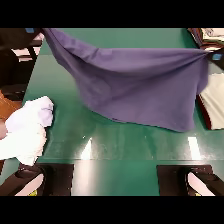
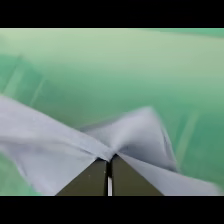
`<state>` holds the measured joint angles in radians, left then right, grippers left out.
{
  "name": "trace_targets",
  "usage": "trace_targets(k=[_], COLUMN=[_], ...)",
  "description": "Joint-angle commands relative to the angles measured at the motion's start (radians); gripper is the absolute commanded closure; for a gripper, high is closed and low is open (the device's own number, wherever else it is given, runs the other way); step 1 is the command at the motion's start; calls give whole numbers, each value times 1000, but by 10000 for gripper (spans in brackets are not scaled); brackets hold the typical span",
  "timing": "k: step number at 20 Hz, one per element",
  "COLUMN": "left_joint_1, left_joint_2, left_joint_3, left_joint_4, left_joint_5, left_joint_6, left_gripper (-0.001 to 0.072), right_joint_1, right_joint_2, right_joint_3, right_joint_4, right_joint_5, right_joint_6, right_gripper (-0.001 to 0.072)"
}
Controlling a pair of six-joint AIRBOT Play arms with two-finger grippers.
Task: Fold the shirts.
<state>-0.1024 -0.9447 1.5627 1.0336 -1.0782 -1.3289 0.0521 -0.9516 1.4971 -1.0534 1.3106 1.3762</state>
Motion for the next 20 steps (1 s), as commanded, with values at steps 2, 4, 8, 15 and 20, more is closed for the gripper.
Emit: trace_targets(k=[2,4,8,15,20], left_joint_1=[-1,-1,-1,-1,-1], left_joint_2=[-15,2,65,95,28], left_joint_3=[-23,22,195,554,530], left_joint_4=[7,8,6,-1,76], left_joint_5=[13,11,15,51,47], left_joint_6=[2,2,1,-6,-8], left_gripper=[683,683,683,683,683], right_joint_1=[62,61,61,61,61], right_joint_2=[-114,-123,-55,93,46], right_joint_3=[69,148,311,452,447], right_joint_4=[2,2,-78,-238,-257], right_joint_5=[2,24,80,152,188], right_joint_6=[3,3,3,51,122], right_gripper=[694,694,694,694,695])
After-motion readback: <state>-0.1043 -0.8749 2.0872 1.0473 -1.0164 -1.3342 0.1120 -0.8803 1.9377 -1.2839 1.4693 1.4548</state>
